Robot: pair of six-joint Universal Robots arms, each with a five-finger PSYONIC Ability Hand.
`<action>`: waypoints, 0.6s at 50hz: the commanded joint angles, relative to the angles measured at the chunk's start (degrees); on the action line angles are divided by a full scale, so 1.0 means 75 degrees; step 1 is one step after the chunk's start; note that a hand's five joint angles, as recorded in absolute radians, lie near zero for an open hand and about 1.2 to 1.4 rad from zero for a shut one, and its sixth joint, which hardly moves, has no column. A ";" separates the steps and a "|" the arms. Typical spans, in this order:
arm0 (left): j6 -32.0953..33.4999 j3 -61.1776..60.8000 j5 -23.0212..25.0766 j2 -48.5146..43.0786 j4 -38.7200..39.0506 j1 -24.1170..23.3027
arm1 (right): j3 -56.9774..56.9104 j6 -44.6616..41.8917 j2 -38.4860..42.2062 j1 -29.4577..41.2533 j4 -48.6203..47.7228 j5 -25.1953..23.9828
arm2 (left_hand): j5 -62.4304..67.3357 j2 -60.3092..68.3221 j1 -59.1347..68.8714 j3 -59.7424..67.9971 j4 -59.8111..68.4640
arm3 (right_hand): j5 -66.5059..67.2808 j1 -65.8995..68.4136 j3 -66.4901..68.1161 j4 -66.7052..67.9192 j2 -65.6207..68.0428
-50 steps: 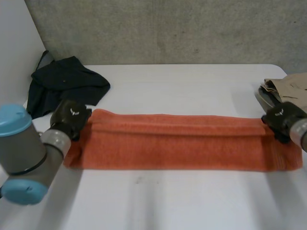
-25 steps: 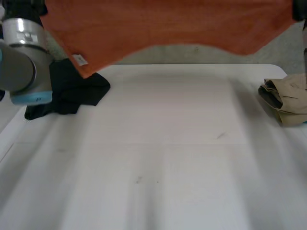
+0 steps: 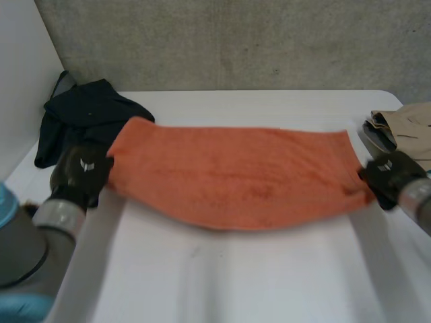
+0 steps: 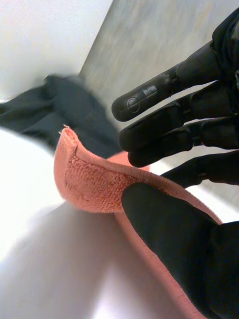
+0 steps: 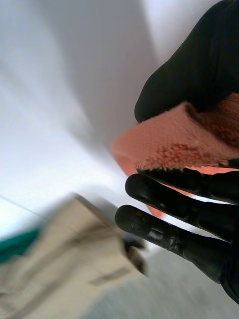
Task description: Fold the laundry.
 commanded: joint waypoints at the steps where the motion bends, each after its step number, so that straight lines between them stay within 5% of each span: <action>1: 0.1863 -0.0833 0.0080 0.1579 -0.4533 0.0131 | 0.0909 -0.2233 -0.1655 -0.1093 0.3453 -0.0390 | 0.1728 0.1496 0.2240 0.1533 0.1479 | 0.1788 0.3072 0.1610 0.1591 0.1688; 4: 0.1959 -0.0704 0.0244 0.1651 -0.5034 0.0190 | 0.0875 -0.2551 -0.1737 -0.1152 0.3644 -0.0648 | 0.1728 0.1496 0.2240 0.1533 0.1479 | 0.1788 0.3072 0.1610 0.1591 0.1688; 10: 0.1878 -0.0154 0.0514 0.1277 -0.3853 0.0249 | 0.0547 -0.2025 -0.1551 -0.1070 0.2521 -0.0777 | 0.1728 0.1496 0.2240 0.1533 0.1479 | 0.1788 0.3072 0.1610 0.1591 0.1688; 24: 0.1467 0.2949 -0.0164 -0.2669 -0.0291 -0.0278 | -0.2159 -0.0664 0.1530 0.0148 -0.0387 0.0347 | 0.1728 0.1496 0.2240 0.1533 0.1479 | 0.1788 0.3072 0.1610 0.1591 0.1688; 30: 0.1502 0.4076 -0.0459 -0.3739 0.0051 -0.0360 | -0.3225 -0.0618 0.2678 0.0289 -0.0950 0.0617 | 0.1728 0.1496 0.2240 0.1533 0.1479 | 0.1788 0.3072 0.1610 0.1591 0.1688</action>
